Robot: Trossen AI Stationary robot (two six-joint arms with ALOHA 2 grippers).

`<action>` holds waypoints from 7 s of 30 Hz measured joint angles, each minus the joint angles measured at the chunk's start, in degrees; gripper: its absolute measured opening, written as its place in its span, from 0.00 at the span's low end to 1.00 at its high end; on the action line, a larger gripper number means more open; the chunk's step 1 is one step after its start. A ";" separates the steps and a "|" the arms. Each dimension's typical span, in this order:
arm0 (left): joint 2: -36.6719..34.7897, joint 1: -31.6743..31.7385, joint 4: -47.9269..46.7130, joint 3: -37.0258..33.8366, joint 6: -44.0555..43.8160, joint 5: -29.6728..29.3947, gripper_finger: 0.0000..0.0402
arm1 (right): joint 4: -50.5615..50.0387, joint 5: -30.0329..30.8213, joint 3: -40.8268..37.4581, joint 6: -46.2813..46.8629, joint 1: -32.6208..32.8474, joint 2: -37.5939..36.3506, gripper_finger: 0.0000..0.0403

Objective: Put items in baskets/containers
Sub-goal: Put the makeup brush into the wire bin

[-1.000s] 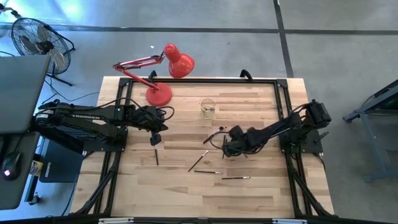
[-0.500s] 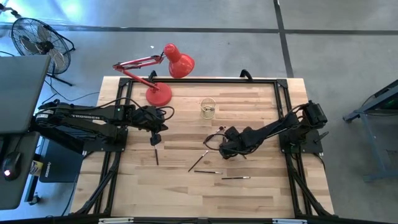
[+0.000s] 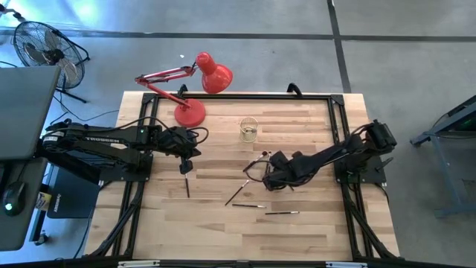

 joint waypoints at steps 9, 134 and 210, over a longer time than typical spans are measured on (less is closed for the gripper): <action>0.00 0.00 1.83 0.00 -0.02 0.00 0.00 | -5.77 -3.22 0.00 4.70 0.13 -8.45 0.00; 44.88 -18.61 2.43 24.45 -26.88 -6.72 0.00 | 60.79 -17.16 -10.66 -59.74 -1.94 2.76 0.27; 23.60 -17.36 8.74 0.28 -20.08 -0.48 0.31 | 40.57 -16.44 17.08 -48.35 -6.12 19.61 0.00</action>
